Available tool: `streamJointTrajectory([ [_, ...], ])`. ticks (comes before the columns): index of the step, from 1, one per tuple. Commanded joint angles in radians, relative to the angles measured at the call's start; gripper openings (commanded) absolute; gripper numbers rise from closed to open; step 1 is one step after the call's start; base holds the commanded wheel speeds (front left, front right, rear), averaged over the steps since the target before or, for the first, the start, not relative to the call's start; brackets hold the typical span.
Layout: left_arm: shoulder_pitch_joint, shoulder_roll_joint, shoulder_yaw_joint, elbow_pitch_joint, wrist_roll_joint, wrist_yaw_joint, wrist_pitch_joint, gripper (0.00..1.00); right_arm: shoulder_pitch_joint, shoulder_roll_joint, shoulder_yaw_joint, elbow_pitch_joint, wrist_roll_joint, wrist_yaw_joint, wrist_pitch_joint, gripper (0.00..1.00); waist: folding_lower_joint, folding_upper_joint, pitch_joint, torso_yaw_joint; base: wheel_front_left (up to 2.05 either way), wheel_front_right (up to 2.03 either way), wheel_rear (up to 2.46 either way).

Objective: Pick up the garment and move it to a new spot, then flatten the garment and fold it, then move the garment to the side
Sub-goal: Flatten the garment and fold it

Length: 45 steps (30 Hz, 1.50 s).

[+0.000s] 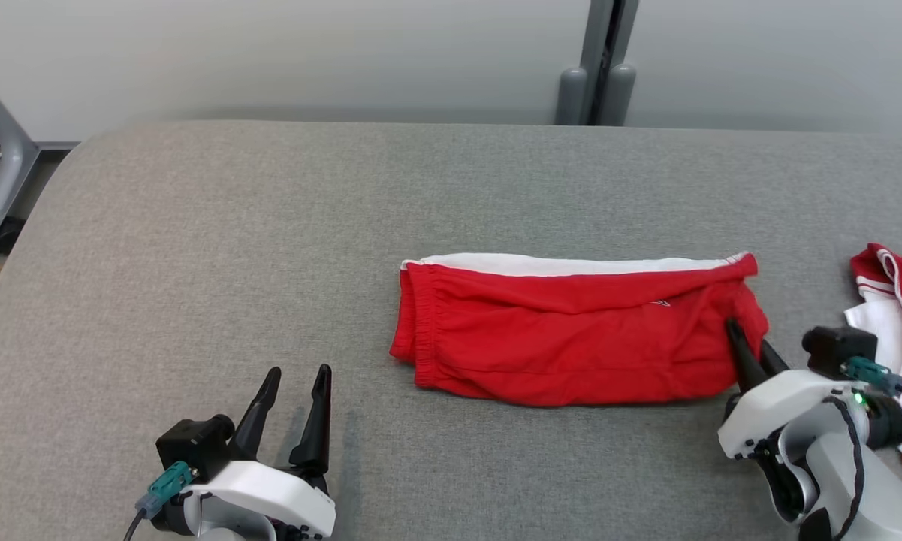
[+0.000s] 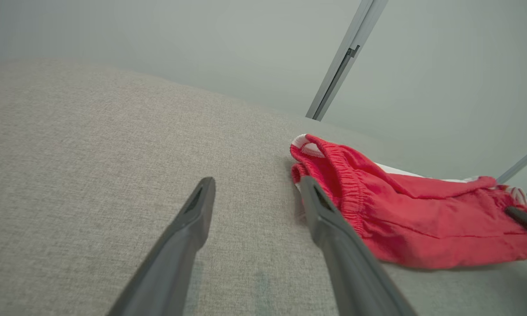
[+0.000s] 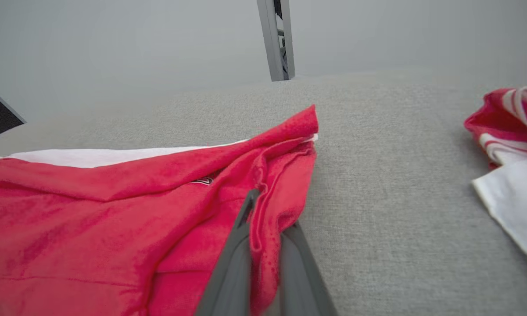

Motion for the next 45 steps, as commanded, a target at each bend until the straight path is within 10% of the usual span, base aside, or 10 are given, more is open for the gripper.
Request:
streamJointTrajectory([
  [1, 0.009, 0.005, 0.007, -0.008, 0.004, 0.004, 0.000, 1.00, 0.000, -0.012, 0.010, -0.048, -0.049, 0.000, -0.006, 0.00, 0.0000, 0.0000, -0.007, -0.013, 0.00, 0.00, 0.00],
  [11, 0.015, 0.005, -0.010, -0.001, -0.027, 0.004, 0.000, 1.00, -0.077, 0.068, 0.286, -0.253, -0.109, 0.000, -0.003, 0.00, 0.0000, 0.0000, 0.000, 0.064, 0.00, 0.00, 0.00],
  [21, -0.010, 0.004, -0.029, 0.010, -0.014, 0.012, 0.000, 1.00, -0.119, 0.117, 0.454, -0.125, -0.032, 0.000, 0.016, 0.00, 0.0000, 0.0000, 0.009, 0.142, 0.00, 0.00, 0.00],
  [22, -0.014, 0.004, -0.028, 0.012, -0.012, 0.014, 0.000, 1.00, -0.122, 0.120, 0.457, -0.113, -0.017, 0.000, 0.013, 0.37, 0.0000, 0.0000, 0.010, 0.143, 0.00, 0.00, 0.00],
  [23, -0.017, 0.004, -0.028, 0.014, -0.009, 0.015, 0.000, 1.00, -0.121, 0.121, 0.468, -0.118, 0.005, 0.000, 0.009, 1.00, 0.0000, 0.0000, 0.010, 0.144, 0.00, 0.00, 0.00],
  [26, -0.027, 0.005, -0.010, 0.011, 0.007, 0.025, 0.000, 1.00, -0.116, 0.121, 0.500, -0.146, 0.063, 0.000, 0.000, 1.00, 0.0000, 0.0000, 0.008, 0.126, 0.00, 0.00, 0.00],
  [45, 0.036, 0.005, 0.138, -0.073, 0.167, 0.059, 0.000, 1.00, 0.178, 0.122, -0.168, -0.372, -0.347, 0.000, -0.006, 1.00, 0.0000, 0.0000, -0.023, -0.053, 0.00, 0.00, 0.00],
])
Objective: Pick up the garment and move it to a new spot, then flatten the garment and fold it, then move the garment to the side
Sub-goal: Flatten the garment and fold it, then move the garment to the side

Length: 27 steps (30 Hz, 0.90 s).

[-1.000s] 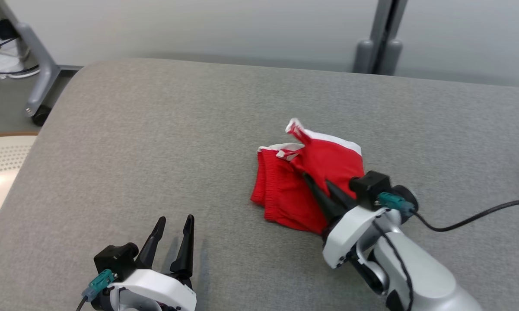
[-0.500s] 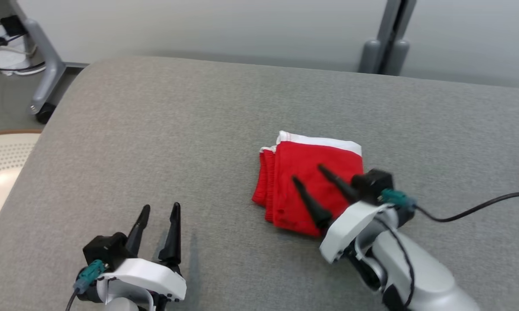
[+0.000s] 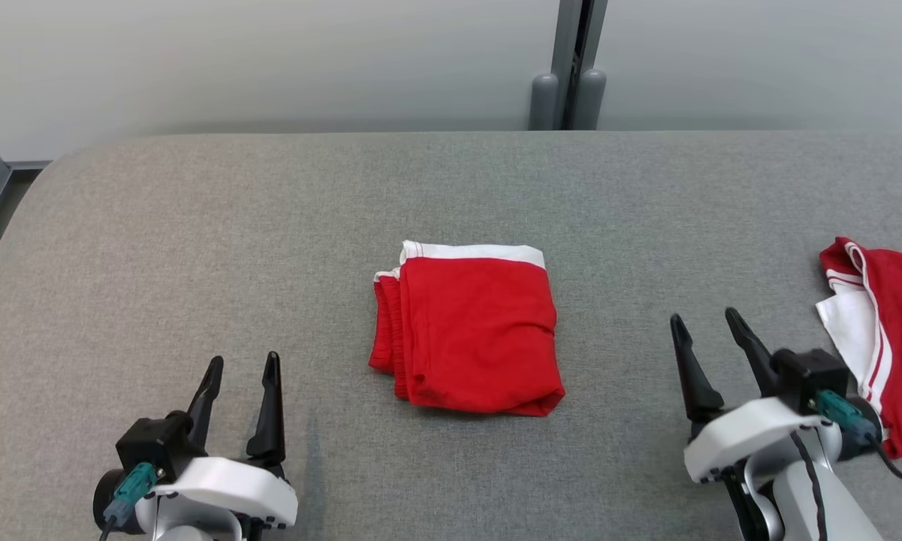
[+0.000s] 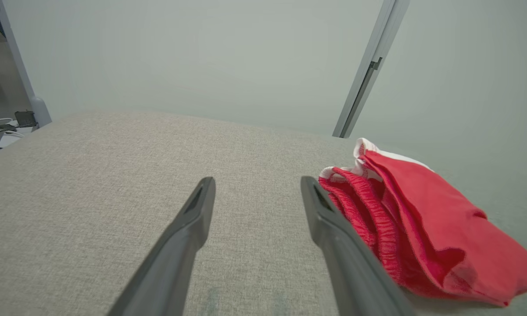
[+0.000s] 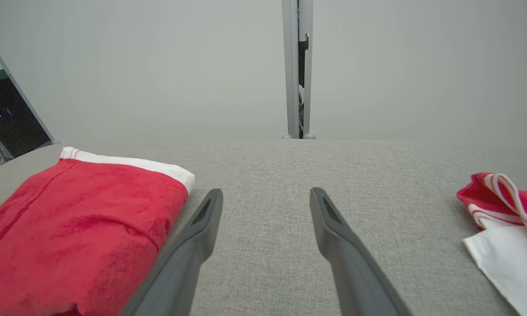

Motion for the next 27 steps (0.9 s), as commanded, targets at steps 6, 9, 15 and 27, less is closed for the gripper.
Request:
streamJointTrajectory([
  [6, 0.049, 0.005, 0.024, 0.020, 0.021, 0.020, 0.000, 1.00, 0.090, -0.001, -0.032, -0.028, 0.002, 0.000, -0.004, 1.00, 0.0000, 0.0000, -0.040, -0.016, 0.00, 0.00, 0.00],
  [9, 0.080, 0.005, 0.022, 0.026, 0.032, 0.029, 0.000, 1.00, 0.121, 0.000, -0.019, -0.028, 0.015, 0.000, -0.004, 1.00, 0.0000, 0.0000, -0.071, -0.020, 0.00, 0.00, 0.00],
  [15, 0.123, 0.005, 0.031, 0.026, 0.045, 0.036, 0.000, 1.00, 0.155, -0.001, -0.001, -0.025, 0.030, 0.000, -0.004, 1.00, 0.0000, 0.0000, -0.109, -0.027, 0.00, 0.00, 0.00],
  [27, 0.159, 0.005, 0.026, 0.002, 0.038, 0.041, 0.000, 1.00, 0.185, -0.001, 0.017, -0.015, 0.046, 0.000, -0.004, 1.00, 0.0000, 0.0000, -0.120, -0.016, 0.00, 0.00, 0.00],
])
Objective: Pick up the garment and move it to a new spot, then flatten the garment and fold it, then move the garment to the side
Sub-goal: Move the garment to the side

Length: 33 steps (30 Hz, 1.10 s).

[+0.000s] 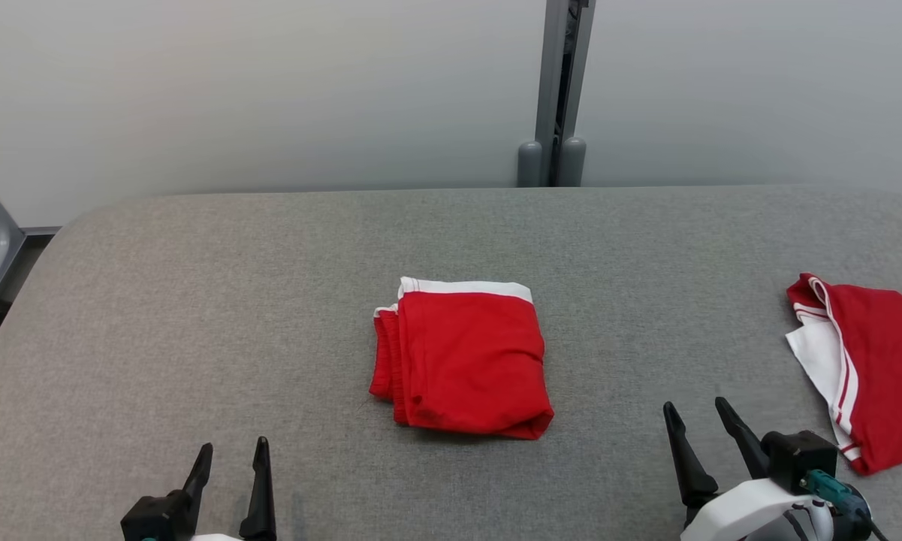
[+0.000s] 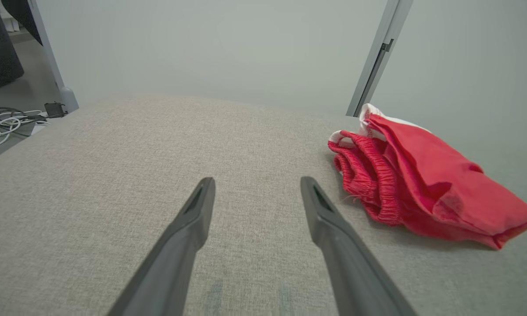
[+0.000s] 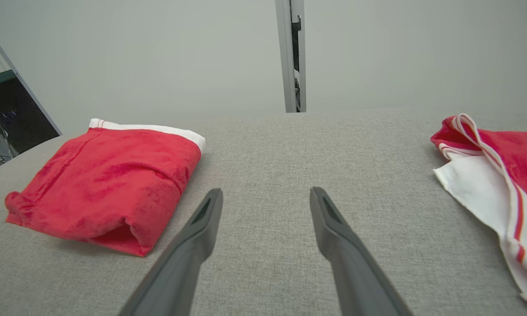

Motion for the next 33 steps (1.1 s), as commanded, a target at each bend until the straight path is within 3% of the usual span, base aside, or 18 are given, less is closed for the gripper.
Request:
streamJointTrajectory([
  [1, 0.003, 0.004, -0.001, -0.005, -0.002, 0.002, 0.000, 1.00, 0.009, -0.005, -0.001, 0.002, 0.000, 0.000, -0.004, 1.00, 0.0000, 0.0000, 0.004, 0.006, 0.00, 0.00, 0.00],
  [6, -0.022, 0.004, -0.026, -0.026, -0.007, -0.003, 0.000, 1.00, -0.015, -0.005, 0.016, 0.026, 0.018, 0.000, -0.004, 1.00, 0.0000, 0.0000, 0.037, 0.053, 0.00, 0.00, 0.00],
  [14, -0.070, 0.004, -0.099, -0.039, -0.030, -0.009, 0.000, 1.00, -0.154, -0.005, 0.081, 0.110, 0.079, 0.000, -0.004, 1.00, 0.0000, 0.0000, 0.143, 0.182, 0.00, 0.00, 0.00],
  [20, -0.090, 0.004, -0.131, -0.038, -0.041, -0.012, 0.000, 1.00, -0.281, -0.006, 0.107, 0.240, 0.183, 0.000, -0.004, 1.00, 0.0000, 0.0000, 0.190, 0.256, 0.00, 0.00, 0.00],
  [26, -0.108, 0.004, -0.137, -0.043, -0.045, -0.012, 0.000, 1.00, -0.378, -0.005, 0.159, 0.423, 0.273, 0.000, 0.002, 1.00, 0.0000, 0.0000, 0.206, 0.278, 0.00, 0.00, 0.00],
  [27, -0.112, 0.004, -0.134, -0.046, -0.040, -0.010, 0.000, 1.00, -0.383, -0.004, 0.171, 0.440, 0.286, 0.000, 0.003, 0.89, 0.0000, 0.0000, 0.208, 0.277, 0.00, 0.00, 0.00],
  [28, -0.111, 0.004, -0.129, -0.047, -0.037, -0.008, 0.000, 1.00, -0.389, -0.001, 0.190, 0.453, 0.291, 0.000, 0.003, 0.26, 0.0000, 0.0000, 0.209, 0.274, 0.00, 0.00, 0.00],
  [29, -0.108, 0.004, -0.124, -0.050, -0.038, -0.005, 0.000, 1.00, -0.395, -0.001, 0.204, 0.458, 0.303, 0.000, 0.002, 0.00, 0.0000, 0.0000, 0.210, 0.267, 0.00, 0.00, 0.00],
  [33, -0.110, 0.004, -0.117, -0.059, -0.029, -0.013, 0.000, 1.00, -0.423, -0.007, 0.222, 0.442, 0.317, 0.000, -0.001, 0.00, 0.0000, 0.0000, 0.208, 0.211, 0.00, 0.00, 0.00],
])
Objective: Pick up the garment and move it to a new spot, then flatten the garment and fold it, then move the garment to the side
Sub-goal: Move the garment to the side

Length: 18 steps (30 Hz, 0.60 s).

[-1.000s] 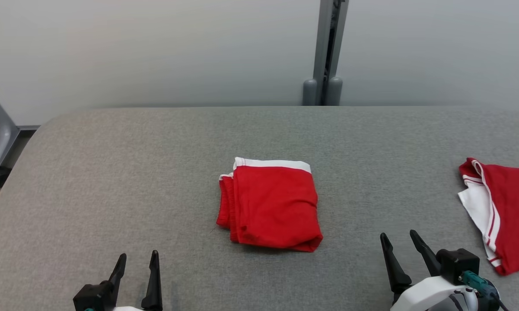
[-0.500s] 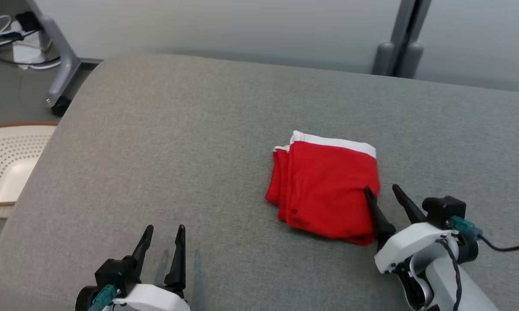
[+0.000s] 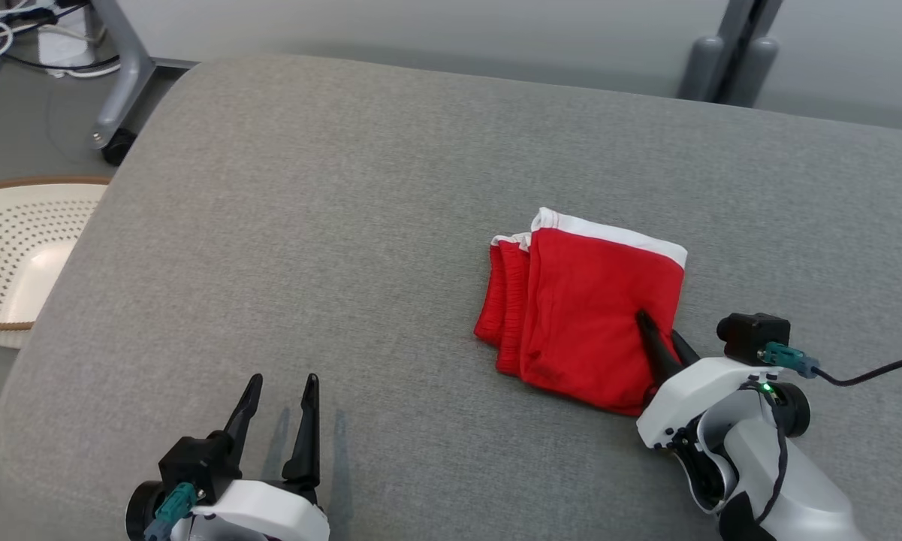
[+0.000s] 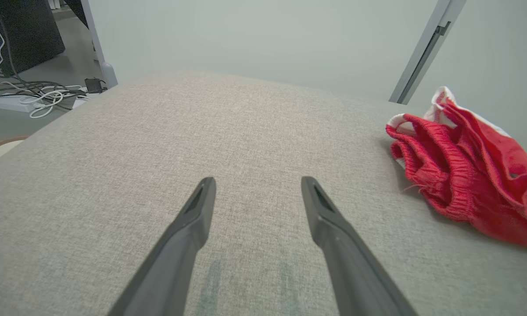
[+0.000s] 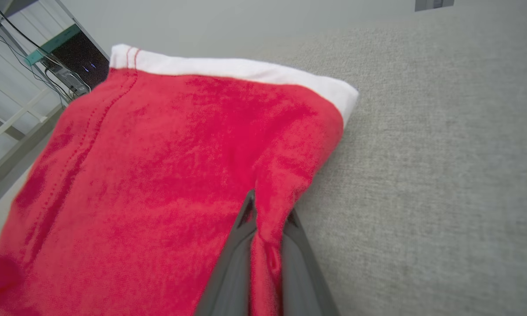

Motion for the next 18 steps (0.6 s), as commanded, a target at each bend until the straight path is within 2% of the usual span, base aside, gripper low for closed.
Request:
streamJointTrajectory([
  [1, -0.016, 0.004, 0.003, -0.006, 0.011, -0.006, 0.000, 1.00, 0.002, -0.013, -0.014, -0.007, -0.003, 0.000, 0.001, 0.00, 0.0000, -0.0001, -0.005, -0.044, 0.00, 0.00, 0.00],
  [9, -0.044, 0.004, -0.018, -0.009, 0.025, -0.018, 0.000, 1.00, 0.099, -0.010, -0.070, -0.131, -0.030, 0.000, 0.000, 0.00, 0.0000, -0.0001, -0.040, -0.250, 0.00, 0.00, 0.00],
  [18, -0.037, 0.004, -0.090, -0.007, 0.021, -0.022, 0.000, 1.00, 0.193, -0.009, -0.061, -0.199, -0.054, 0.000, 0.000, 0.00, 0.0000, -0.0001, -0.069, -0.502, 0.00, 0.00, 0.00],
])
